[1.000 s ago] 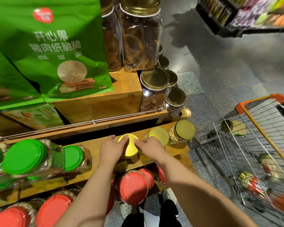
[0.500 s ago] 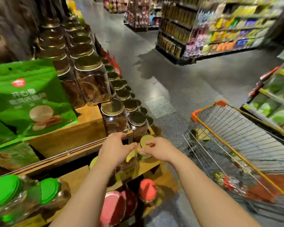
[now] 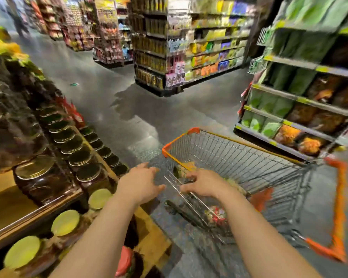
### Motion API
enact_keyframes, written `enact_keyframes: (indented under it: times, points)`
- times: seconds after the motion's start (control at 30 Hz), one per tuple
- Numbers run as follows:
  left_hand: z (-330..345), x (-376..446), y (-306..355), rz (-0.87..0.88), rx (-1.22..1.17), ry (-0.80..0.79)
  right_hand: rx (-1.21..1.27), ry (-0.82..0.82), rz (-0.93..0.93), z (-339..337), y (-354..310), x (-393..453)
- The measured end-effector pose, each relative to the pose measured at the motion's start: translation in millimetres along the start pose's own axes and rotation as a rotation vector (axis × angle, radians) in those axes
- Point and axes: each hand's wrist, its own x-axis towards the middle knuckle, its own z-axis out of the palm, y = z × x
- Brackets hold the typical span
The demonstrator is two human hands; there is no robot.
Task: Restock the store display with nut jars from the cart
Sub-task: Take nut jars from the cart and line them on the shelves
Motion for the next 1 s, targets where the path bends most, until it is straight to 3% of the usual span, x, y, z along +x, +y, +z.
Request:
enact_keyframes:
  times: [0.23, 0.47, 1.0]
  points:
    - [18, 52, 132, 0.198, -0.008, -0.031, 0.142, 0.128, 0.114, -65, 136, -34]
    - [46, 89, 210, 0.272, 0.047, -0.133, 0.297, 0.161, 0.208, -73, 220, -45]
    - [52, 218, 222, 0.348, 0.021, -0.348, 0.339, 0.126, 0.37, -89, 247, 50]
